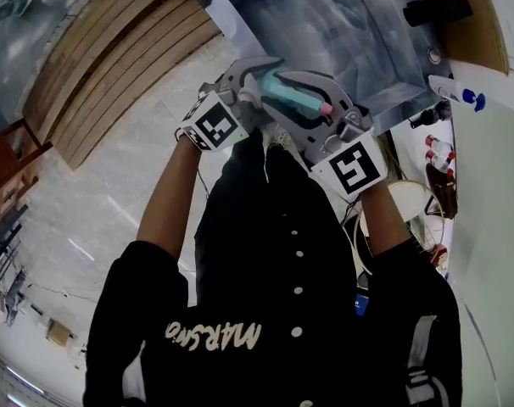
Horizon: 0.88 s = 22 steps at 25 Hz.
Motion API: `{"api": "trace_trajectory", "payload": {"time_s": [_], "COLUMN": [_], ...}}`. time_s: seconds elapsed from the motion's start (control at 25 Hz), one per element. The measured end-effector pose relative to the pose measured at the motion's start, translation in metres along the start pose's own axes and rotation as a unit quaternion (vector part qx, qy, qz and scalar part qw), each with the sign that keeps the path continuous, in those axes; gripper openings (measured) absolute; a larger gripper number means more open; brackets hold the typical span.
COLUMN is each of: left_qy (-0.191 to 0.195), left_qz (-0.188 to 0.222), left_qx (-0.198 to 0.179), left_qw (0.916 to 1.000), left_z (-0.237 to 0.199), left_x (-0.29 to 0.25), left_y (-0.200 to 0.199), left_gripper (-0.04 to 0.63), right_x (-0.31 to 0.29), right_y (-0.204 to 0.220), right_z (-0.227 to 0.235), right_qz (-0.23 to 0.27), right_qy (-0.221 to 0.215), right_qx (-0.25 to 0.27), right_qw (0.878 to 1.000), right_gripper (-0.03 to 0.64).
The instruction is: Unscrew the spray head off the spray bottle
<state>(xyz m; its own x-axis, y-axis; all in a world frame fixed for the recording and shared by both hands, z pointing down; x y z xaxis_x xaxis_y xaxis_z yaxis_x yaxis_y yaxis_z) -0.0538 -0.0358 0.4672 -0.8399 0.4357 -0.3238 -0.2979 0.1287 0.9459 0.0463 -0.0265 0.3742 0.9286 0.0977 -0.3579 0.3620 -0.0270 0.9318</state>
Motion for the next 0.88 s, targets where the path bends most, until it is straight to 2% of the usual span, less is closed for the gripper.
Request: {"api": "trace_trajectory", "payload": {"time_s": [0.12,0.28,0.4,0.56,0.68,0.88], "left_qy": [0.005,0.013,0.017,0.019,0.018,0.018], "left_qz": [0.0,0.002,0.001,0.002,0.001,0.001], "left_qx": [-0.002,-0.005,-0.006,-0.006,-0.005,-0.006], "left_qw": [1.0,0.9999,0.9998,0.9998,0.9998,0.9998], "left_z": [0.0,0.0,-0.001,-0.002,-0.002,-0.002], "left_x": [-0.001,-0.001,-0.001,-0.001,0.0,0.0], "left_y": [0.0,0.0,0.0,0.0,0.0,0.0], "left_gripper": [0.396,0.396,0.396,0.396,0.396,0.396], "right_x": [0.003,0.003,0.002,0.0,0.002,0.016], "right_y": [0.0,0.001,0.002,0.0,0.004,0.011], "right_z": [0.009,0.022,0.029,0.03,0.031,0.032], "right_qz": [-0.001,0.011,0.014,0.009,-0.008,-0.011], "right_qy": [-0.086,-0.191,-0.238,-0.232,-0.207,-0.173], "right_qx": [0.023,0.035,0.027,0.027,0.01,-0.029], "right_qw": [0.996,0.981,0.971,0.972,0.978,0.984], "right_gripper": [0.164,0.163,0.163,0.175,0.249,0.294]}}
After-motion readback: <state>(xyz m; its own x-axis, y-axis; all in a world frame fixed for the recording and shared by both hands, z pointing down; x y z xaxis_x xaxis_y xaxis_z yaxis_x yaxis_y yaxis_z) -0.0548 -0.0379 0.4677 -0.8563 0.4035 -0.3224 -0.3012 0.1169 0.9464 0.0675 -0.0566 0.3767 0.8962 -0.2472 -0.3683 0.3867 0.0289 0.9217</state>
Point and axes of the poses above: the fingertips, and each gripper's own axes: x backward along the fingers, z to its right, y out of its underside, the point moved 9 cm from there along x, backward along the fingers, and after that the axes turned 14 degrees about -y, right-handed, at the moved point
